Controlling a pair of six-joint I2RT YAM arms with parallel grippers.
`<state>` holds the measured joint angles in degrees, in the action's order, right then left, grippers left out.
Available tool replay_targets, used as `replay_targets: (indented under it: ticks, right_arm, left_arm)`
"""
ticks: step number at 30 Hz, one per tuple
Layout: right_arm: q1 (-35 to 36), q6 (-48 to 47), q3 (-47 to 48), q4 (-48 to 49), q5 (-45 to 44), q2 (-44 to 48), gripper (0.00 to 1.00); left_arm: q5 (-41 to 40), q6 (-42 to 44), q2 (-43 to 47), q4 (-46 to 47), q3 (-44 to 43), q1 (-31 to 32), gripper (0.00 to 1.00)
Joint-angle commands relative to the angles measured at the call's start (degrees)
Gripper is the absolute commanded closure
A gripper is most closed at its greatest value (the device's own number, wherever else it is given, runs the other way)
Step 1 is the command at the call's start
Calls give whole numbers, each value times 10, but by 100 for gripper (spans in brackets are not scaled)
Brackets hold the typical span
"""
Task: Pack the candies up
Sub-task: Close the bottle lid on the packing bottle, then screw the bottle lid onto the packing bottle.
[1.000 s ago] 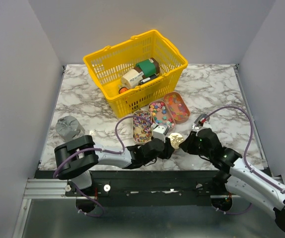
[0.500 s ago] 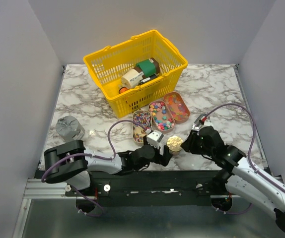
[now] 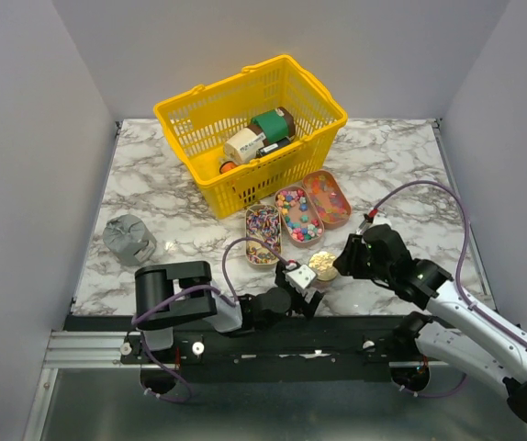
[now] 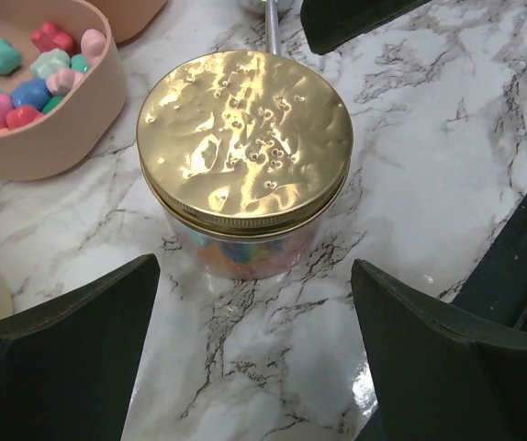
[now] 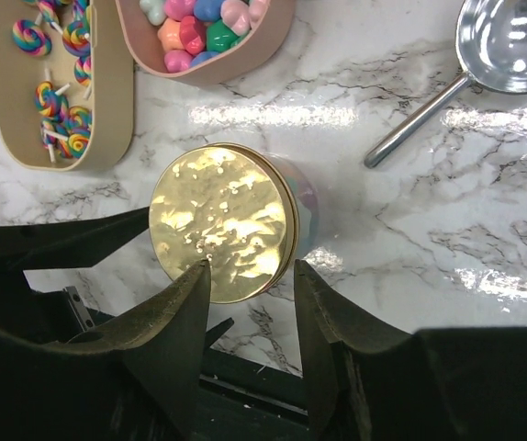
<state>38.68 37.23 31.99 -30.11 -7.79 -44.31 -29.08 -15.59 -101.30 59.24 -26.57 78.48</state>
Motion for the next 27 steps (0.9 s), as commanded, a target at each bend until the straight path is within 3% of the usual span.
replay_targets:
  ticks: [1, 12, 27]
  right_arm:
    - [4, -8, 15, -12, -3, -18, 51]
    - [3, -1, -13, 33, 13, -85, 57]
    - [3, 13, -39, 39, 24, -90, 62]
  left_arm:
    - [-28, 95, -47, 148, 3, 2, 1]
    - [-1, 114, -115, 211, -27, -9, 1]
    - [20, 106, -178, 328, -34, -45, 1]
